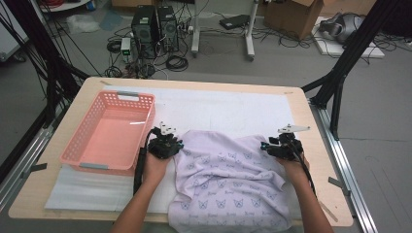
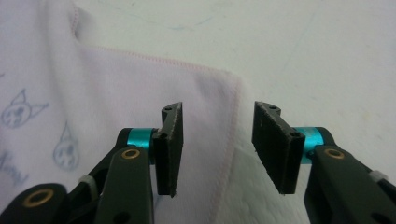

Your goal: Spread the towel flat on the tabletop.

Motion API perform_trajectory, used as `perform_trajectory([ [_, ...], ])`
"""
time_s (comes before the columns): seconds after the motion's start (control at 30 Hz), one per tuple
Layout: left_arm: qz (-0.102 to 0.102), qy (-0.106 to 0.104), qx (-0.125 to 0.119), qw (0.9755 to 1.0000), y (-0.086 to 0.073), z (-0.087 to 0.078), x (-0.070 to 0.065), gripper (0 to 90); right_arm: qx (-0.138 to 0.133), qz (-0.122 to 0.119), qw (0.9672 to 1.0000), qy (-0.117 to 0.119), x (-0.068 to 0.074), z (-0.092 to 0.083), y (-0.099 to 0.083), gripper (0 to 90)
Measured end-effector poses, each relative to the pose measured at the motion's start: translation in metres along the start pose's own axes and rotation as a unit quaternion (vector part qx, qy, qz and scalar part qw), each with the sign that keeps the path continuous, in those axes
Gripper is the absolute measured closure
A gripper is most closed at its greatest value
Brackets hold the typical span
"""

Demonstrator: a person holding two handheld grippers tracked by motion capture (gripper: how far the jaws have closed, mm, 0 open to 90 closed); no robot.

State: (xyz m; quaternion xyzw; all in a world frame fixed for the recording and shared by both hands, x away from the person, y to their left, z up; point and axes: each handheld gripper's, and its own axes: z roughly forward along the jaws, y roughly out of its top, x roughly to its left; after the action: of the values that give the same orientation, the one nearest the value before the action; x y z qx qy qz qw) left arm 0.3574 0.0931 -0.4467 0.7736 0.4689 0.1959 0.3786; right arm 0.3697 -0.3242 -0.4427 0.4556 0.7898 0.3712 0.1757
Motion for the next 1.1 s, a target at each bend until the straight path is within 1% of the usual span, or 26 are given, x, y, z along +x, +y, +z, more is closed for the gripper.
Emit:
perform_trajectory([
  [0.07, -0.006, 0.005, -0.004, 1.0, -0.001, 0.0, 0.001, 54.5, 0.002, -0.004, 1.0, 0.001, 0.001, 0.008, 0.004, 48.7],
  [0.1, -0.01, 0.003, -0.006, 0.9999, -0.001, 0.001, 0.001, 49.4, 0.007, -0.008, 0.9999, 0.002, 0.003, 0.013, 0.007, 48.9],
  [0.13, -0.008, 0.003, -0.005, 0.9999, -0.001, 0.002, 0.001, 49.2, 0.013, -0.016, 0.9998, 0.0, 0.005, 0.018, 0.01, 48.8],
  [0.17, -0.005, 0.005, -0.007, 1.0, -0.001, 0.002, 0.0, 49.4, 0.012, -0.028, 0.9995, -0.004, 0.007, 0.021, 0.013, 52.1],
  [0.23, 0.008, 0.006, -0.007, 0.9999, -0.001, 0.003, -0.002, 51.8, 0.015, -0.047, 0.9988, 0.006, 0.011, 0.025, 0.018, 67.6],
  [0.27, 0.011, 0.004, -0.006, 0.9999, -0.001, 0.003, -0.002, 55.5, 0.018, -0.061, 0.9979, 0.01, 0.011, 0.026, 0.021, 80.3],
  [0.3, 0.008, 0.005, -0.008, 0.9999, 0.0, 0.003, -0.003, 56.2, 0.024, -0.079, 0.9966, 0.003, 0.012, 0.027, 0.024, 84.9],
  [0.33, 0.007, 0.005, -0.008, 0.9999, 0.0, 0.003, -0.003, 56.1, 0.03, -0.09, 0.9954, 0.002, 0.01, 0.028, 0.027, 85.9],
  [0.4, 0.001, 0.003, -0.006, 1.0, 0.0, 0.002, -0.003, 55.8, 0.033, -0.096, 0.9943, -0.031, 0.003, 0.03, 0.033, 86.6],
  [0.43, -0.002, 0.002, -0.006, 1.0, 0.0, 0.002, -0.004, 53.9, 0.027, -0.086, 0.9945, -0.053, -0.006, 0.03, 0.036, 86.6],
  [0.47, -0.003, 0.002, -0.004, 1.0, 0.0, 0.002, -0.004, 51.6, 0.022, -0.078, 0.9945, -0.066, -0.011, 0.029, 0.038, 86.6],
  [0.5, -0.006, -0.001, -0.004, 1.0, 0.0, 0.002, -0.006, 50.4, 0.016, -0.07, 0.9933, -0.091, -0.017, 0.028, 0.04, 86.6],
  [0.53, -0.006, -0.007, -0.005, 0.9999, 0.001, 0.002, -0.007, 49.9, 0.006, -0.07, 0.9898, -0.124, -0.023, 0.025, 0.04, 86.6],
  [0.6, -0.007, -0.012, -0.008, 0.9999, 0.001, 0.003, -0.01, 49.3, -0.002, -0.045, 0.9856, -0.163, -0.034, 0.022, 0.038, 86.5],
  [0.63, -0.009, -0.012, -0.008, 0.9999, 0.001, 0.004, -0.011, 49.5, 0.0, -0.023, 0.9864, -0.163, -0.04, 0.022, 0.036, 85.8],
  [0.67, -0.013, -0.02, -0.011, 0.9997, 0.002, 0.006, -0.012, 49.8, 0.002, -0.01, 0.9879, -0.155, -0.042, 0.022, 0.034, 82.5],
  [0.73, -0.024, -0.03, -0.018, 0.9991, 0.003, 0.009, -0.014, 50.1, 0.0, 0.009, 0.989, -0.148, -0.044, 0.019, 0.032, 68.5],
  [0.77, -0.031, -0.046, -0.02, 0.9983, 0.004, 0.011, -0.016, 50.1, -0.005, 0.014, 0.9902, -0.139, -0.045, 0.017, 0.032, 64.3],
  [0.83, -0.022, -0.056, -0.017, 0.9981, 0.006, 0.015, -0.022, 49.2, -0.02, 0.023, 0.9921, -0.122, -0.042, 0.009, 0.034, 62.8],
  [0.9, 0.0, -0.044, -0.018, 0.9989, 0.008, 0.019, -0.031, 46.9, -0.026, 0.021, 0.9934, -0.11, -0.039, 0.002, 0.036, 61.7],
  [0.93, 0.026, -0.013, -0.013, 0.9995, 0.009, 0.019, -0.035, 51.5, -0.028, 0.016, 0.9939, -0.106, -0.037, -0.001, 0.037, 61.6],
  [0.97, 0.04, -0.023, -0.016, 0.9988, 0.009, 0.02, -0.038, 62.8, -0.032, 0.014, 0.9949, -0.095, -0.035, -0.005, 0.038, 61.6],
  [1.0, 0.053, -0.021, -0.017, 0.9982, 0.011, 0.021, -0.043, 80.5, -0.033, 0.01, 0.9954, -0.089, -0.033, -0.007, 0.038, 61.2],
  [1.03, 0.066, -0.01, -0.013, 0.9977, 0.013, 0.022, -0.046, 85.2, -0.033, 0.008, 0.9958, -0.085, -0.031, -0.009, 0.039, 61.0],
  [1.07, 0.082, 0.003, -0.006, 0.9966, 0.018, 0.025, -0.047, 86.2, -0.035, 0.007, 0.9963, -0.079, -0.029, -0.01, 0.039, 61.0],
  [1.1, 0.08, 0.015, -0.004, 0.9966, 0.022, 0.026, -0.045, 86.6, -0.032, 0.001, 0.9969, -0.072, -0.027, -0.012, 0.039, 61.0],
])
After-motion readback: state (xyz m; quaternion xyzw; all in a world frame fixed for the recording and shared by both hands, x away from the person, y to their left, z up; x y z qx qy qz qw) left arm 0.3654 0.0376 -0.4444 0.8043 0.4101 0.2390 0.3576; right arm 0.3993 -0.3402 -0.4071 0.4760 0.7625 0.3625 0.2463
